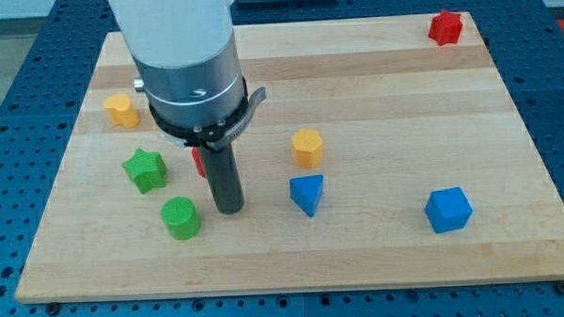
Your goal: Push green circle near to the red circle
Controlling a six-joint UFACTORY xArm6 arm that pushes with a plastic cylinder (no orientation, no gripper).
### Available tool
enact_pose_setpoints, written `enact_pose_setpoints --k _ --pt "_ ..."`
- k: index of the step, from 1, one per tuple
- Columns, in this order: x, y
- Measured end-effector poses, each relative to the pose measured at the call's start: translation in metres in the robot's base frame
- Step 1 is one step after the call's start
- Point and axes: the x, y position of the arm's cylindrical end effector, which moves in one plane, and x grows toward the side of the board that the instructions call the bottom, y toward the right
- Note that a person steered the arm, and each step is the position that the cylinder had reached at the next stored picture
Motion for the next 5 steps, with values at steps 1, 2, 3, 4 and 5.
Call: enact_pose_setpoints --k 1,2,3,4,5 --pt "-0.018 0.000" --pt "-0.041 0.000" --pt "-0.072 0.000" --pt "-0.100 0.000" --pt "-0.118 0.000"
